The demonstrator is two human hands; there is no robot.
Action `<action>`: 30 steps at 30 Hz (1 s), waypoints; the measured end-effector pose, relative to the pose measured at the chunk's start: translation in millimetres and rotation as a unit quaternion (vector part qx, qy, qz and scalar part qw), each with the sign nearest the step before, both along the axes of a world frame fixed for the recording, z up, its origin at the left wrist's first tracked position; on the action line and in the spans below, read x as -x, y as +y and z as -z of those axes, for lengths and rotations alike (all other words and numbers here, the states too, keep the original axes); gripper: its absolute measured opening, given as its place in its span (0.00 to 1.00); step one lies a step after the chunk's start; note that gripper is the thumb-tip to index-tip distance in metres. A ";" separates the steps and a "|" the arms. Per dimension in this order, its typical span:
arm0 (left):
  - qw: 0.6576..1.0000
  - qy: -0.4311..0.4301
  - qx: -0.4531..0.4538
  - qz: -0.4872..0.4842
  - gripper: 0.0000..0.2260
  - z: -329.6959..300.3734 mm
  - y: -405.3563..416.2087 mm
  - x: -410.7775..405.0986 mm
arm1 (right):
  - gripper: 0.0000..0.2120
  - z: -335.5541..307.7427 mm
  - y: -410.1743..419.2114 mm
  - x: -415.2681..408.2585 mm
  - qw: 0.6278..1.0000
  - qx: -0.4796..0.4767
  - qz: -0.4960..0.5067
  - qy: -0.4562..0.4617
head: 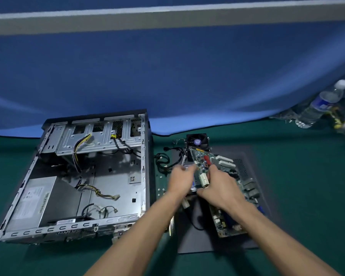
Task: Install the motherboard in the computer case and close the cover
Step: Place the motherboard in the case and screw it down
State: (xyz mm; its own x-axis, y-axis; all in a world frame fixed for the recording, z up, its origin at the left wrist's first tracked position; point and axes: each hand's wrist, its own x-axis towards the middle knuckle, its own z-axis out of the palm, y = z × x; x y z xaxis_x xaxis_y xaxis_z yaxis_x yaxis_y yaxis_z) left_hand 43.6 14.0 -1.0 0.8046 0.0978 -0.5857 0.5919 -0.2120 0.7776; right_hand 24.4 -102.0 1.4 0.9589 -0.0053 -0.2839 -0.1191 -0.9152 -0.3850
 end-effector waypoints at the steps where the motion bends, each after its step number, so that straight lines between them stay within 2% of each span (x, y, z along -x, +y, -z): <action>1: 0.987 0.078 0.139 -0.013 0.12 -1.8 -9.8 -1.7 | 0.18 -2.4 -1.2 0.0 1.000 -0.020 0.006 0.001; 2: 0.965 0.123 0.230 -0.017 0.11 0.1 -17.9 0.0 | 0.18 -3.5 -2.2 0.7 0.999 -0.039 0.011 0.005; 4: 0.949 0.138 0.280 -0.044 0.08 12.1 -29.4 3.6 | 0.16 -3.2 -5.6 2.5 0.997 -0.074 0.011 0.019; 8: 0.980 0.058 0.152 -0.115 0.05 30.3 -41.6 7.3 | 0.06 -3.6 -23.7 1.0 0.979 -0.182 0.037 0.089; 10: 0.988 0.027 0.085 -0.125 0.06 28.9 -44.3 7.4 | 0.03 -5.6 -36.5 -1.3 0.968 -0.221 0.071 0.090; 14: 0.991 0.007 0.089 -0.104 0.05 15.1 -36.8 2.8 | 0.04 -14.4 -53.6 -7.8 0.970 -0.202 0.134 0.005; 17: 0.994 -0.017 0.101 -0.044 0.08 -12.2 -11.0 -12.9 | 0.03 -25.5 -59.0 -17.0 0.973 -0.164 0.150 -0.058; 19: 0.993 -0.019 0.119 -0.006 0.07 -38.0 7.1 -24.9 | 0.10 -30.4 -57.9 -27.7 0.980 -0.120 0.128 -0.094; 23: 0.996 -0.049 0.038 0.060 0.09 -79.9 48.4 -37.0 | 0.29 -40.1 -40.0 -52.5 0.988 -0.097 0.053 -0.107; 25: 0.994 -0.039 0.067 0.074 0.08 -96.8 74.0 -34.3 | 0.36 -44.9 -28.6 -62.3 0.991 -0.102 0.009 -0.091; 27: 0.993 -0.034 0.073 0.086 0.09 -110.3 100.1 -31.3 | 0.37 -50.1 -16.6 -69.1 0.988 -0.146 -0.019 -0.054; 30: 0.993 -0.060 -0.020 0.098 0.08 -116.5 135.7 -32.2 | 0.34 -52.6 1.7 -75.7 0.973 -0.231 -0.031 0.003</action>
State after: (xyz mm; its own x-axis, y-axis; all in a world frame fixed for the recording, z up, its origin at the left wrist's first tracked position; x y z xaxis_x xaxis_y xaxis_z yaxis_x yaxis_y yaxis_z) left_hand 75.8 149.6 115.5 0.8739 -0.0460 -0.4839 0.4406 -0.3454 0.8286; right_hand 100.1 -100.3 54.0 0.9514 0.1819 -0.2484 -0.0728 -0.6509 -0.7556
